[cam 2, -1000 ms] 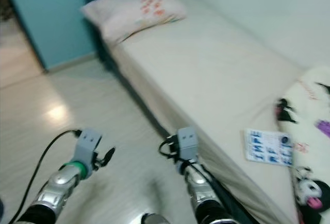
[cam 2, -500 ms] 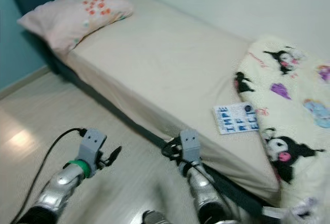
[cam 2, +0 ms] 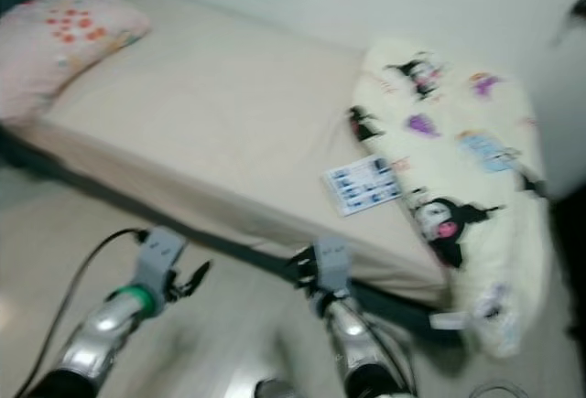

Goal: Clean up the room

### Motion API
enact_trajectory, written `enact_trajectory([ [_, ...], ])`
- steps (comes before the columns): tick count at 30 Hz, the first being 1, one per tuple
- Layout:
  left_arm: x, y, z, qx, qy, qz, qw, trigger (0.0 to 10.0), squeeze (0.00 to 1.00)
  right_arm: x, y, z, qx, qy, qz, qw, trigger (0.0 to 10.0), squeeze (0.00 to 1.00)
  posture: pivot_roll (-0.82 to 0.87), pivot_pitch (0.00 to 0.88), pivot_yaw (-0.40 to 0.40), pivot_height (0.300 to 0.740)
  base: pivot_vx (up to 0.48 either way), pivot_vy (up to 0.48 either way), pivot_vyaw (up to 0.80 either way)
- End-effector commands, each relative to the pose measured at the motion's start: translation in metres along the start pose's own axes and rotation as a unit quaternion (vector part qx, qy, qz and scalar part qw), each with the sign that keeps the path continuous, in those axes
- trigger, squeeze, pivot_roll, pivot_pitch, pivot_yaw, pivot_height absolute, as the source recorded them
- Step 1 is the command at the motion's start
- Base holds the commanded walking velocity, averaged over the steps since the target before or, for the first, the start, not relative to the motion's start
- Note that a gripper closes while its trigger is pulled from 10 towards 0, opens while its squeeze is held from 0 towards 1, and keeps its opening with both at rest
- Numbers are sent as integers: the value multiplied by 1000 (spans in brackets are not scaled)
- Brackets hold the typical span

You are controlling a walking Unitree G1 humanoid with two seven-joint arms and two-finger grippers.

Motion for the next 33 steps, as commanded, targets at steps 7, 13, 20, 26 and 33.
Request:
enact_trajectory([
  [7,8,-6,-4,-13,-12,-2,1000,10000,0,4,-5,3,1,-20,-21,1000,10000,0,-39,30,36,730,0,0,-788],
  [13,12,-7,-4,-12,-25,-4,1000,10000,0,8,-2,2,13,-34,-37,999,10000,0,-40,29,35,730,156,0,-788],
  [20,16,-11,-6,-13,-32,-4,999,10000,0,8,-3,2,7,-29,-14,999,10000,0,-42,28,34,730,446,0,-675],
  [26,17,-11,-6,-11,-33,-4,999,10000,0,9,-2,2,13,-30,-5,999,10000,0,-41,28,31,730,465,0,0],
  [33,17,-9,-7,-9,-33,-4,999,10000,0,10,-1,1,16,-33,-6,999,10000,0,-40,28,30,730,464,0,0],
])
Point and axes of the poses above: a point about 5 cm out from each wrist's last joint towards the gripper, its own z axis pointing back from the gripper into the wrist, its own x axis along the axis of the wrist's last joint, y = z × x, the point moved 2 cm from there along -z, pointing out of the wrist towards the gripper, and after that the axes turned 12 degrees about -z, right-handed, at the moved point
